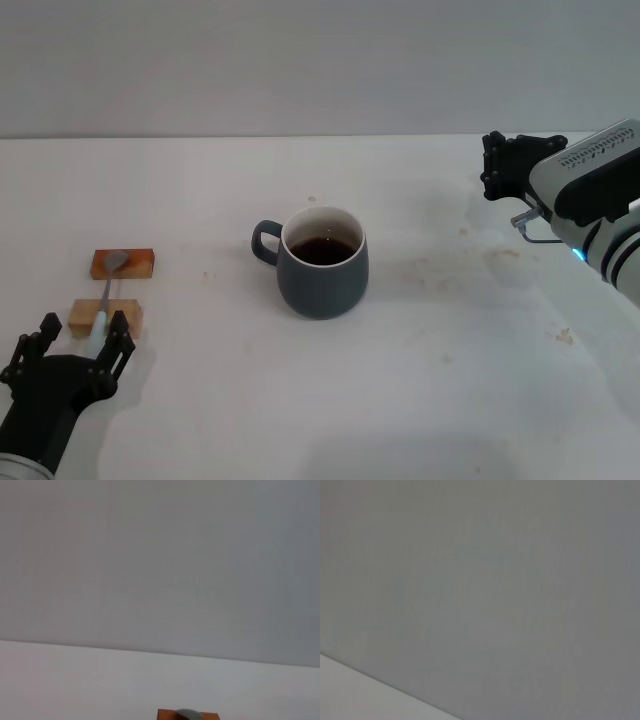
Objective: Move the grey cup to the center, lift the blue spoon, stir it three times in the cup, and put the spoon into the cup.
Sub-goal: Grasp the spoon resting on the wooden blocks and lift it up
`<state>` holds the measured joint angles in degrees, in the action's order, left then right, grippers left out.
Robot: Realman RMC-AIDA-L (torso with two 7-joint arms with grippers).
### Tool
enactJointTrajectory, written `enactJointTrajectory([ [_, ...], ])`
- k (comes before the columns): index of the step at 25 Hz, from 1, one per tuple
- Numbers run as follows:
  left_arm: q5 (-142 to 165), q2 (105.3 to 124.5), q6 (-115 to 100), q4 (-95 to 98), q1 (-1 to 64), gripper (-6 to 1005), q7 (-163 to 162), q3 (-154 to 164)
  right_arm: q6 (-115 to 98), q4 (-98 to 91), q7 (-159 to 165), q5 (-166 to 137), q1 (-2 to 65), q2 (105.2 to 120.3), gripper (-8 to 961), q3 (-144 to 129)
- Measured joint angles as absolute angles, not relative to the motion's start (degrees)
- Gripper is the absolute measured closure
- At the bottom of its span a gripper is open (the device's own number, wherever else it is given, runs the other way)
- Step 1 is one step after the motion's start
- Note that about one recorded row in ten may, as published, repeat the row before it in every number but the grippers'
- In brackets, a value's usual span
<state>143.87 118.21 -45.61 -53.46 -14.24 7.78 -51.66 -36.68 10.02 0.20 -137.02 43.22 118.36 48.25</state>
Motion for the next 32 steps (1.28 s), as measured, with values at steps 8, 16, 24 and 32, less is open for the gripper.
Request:
enactJointTrajectory([
  [8, 143.9, 118.13, -45.4, -52.9, -13.7, 279, 7.8, -51.4, -36.6, 10.1, 0.2, -136.7, 42.8, 118.39, 920, 48.3],
  [16, 143.9, 118.13, -44.8, -52.3, -13.3, 297, 7.8, -51.4, -36.6, 10.0, 0.2, -136.7, 42.7, 118.39, 920, 48.3],
  [24, 143.9, 118.08, -44.8, -51.8, -13.4, 314, 7.7, -51.3, -36.6, 9.9, 0.2, -137.0, 42.7, 118.39, 920, 48.3],
  [32, 143.9, 118.21, -44.9, -50.0, -12.5, 331, 7.1, -51.3, -35.9, 10.2, 0.0, -137.0, 42.7, 118.39, 920, 48.3],
])
